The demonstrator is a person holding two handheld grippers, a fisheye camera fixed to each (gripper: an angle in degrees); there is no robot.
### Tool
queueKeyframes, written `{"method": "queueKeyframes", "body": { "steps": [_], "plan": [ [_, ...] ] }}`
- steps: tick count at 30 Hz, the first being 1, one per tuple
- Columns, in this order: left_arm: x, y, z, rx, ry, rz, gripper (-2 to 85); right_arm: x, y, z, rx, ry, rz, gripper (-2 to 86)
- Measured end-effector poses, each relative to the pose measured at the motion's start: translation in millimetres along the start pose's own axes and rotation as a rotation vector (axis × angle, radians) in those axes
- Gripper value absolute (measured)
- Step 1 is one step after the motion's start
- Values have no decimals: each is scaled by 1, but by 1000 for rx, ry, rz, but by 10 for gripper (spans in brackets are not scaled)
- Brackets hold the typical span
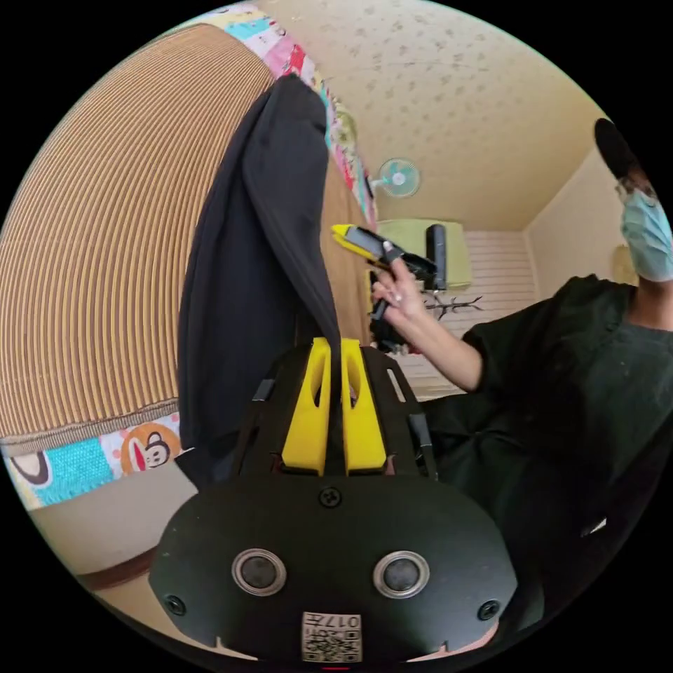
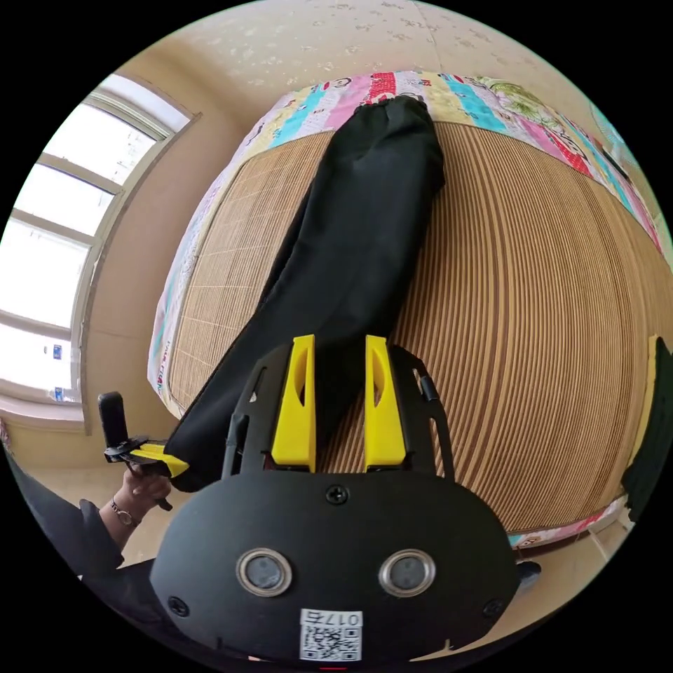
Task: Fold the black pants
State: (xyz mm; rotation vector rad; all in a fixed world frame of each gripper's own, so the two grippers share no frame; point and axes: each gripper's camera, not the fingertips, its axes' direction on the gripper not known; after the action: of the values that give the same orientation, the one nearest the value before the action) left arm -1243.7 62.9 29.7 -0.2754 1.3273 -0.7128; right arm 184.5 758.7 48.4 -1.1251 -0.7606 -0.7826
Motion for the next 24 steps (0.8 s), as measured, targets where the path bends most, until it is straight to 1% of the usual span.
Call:
{"method": "queueKeyframes", "body": {
  "steps": [1,2,3,4,5,6,7,8,10,11,13,15,16,18,19,21,23,24],
  "plan": [
    [6,4,-15,74,63,-15,7,-1,-3,1,17,-21,-19,108],
    [2,10,-26,129,96,-59,9,-1,-5,4,23,5,-28,110],
    [-3,13,-30,149,92,-90,11,-1,-6,7,15,28,-29,111],
    [-19,22,-36,173,21,-182,17,2,-6,17,-27,74,-23,113],
    [-39,31,-35,151,-99,-303,25,8,-4,29,-72,96,3,116],
    [-49,34,-33,126,-148,-362,33,13,-1,34,-88,88,19,117],
    [-62,38,-28,79,-202,-441,49,22,6,44,-109,19,46,119],
    [-66,37,-23,58,-190,-448,51,31,14,55,-137,-102,61,119],
    [-57,29,-15,25,-176,-394,51,39,27,78,-223,-237,77,121],
    [-49,22,-8,-20,-214,-363,49,40,36,89,-262,-255,96,117],
    [-38,15,2,-71,-255,-327,43,37,50,94,-256,-295,96,108],
    [-34,12,11,-99,-238,-318,37,32,59,104,-304,-309,85,101],
    [-35,13,14,-103,-219,-331,35,31,65,109,-330,-290,77,96],
    [-38,14,15,-85,-191,-357,34,32,73,105,-295,-271,98,89],
    [-39,14,14,-68,-180,-364,35,31,78,103,-269,-281,101,88],
    [-36,13,11,-50,-187,-348,36,30,84,110,-277,-296,113,80],
    [-33,10,10,-48,-207,-328,32,30,90,122,-322,-344,145,46],
    [-33,10,10,-48,-201,-325,30,30,92,119,-308,-358,151,41]
  ]
}}
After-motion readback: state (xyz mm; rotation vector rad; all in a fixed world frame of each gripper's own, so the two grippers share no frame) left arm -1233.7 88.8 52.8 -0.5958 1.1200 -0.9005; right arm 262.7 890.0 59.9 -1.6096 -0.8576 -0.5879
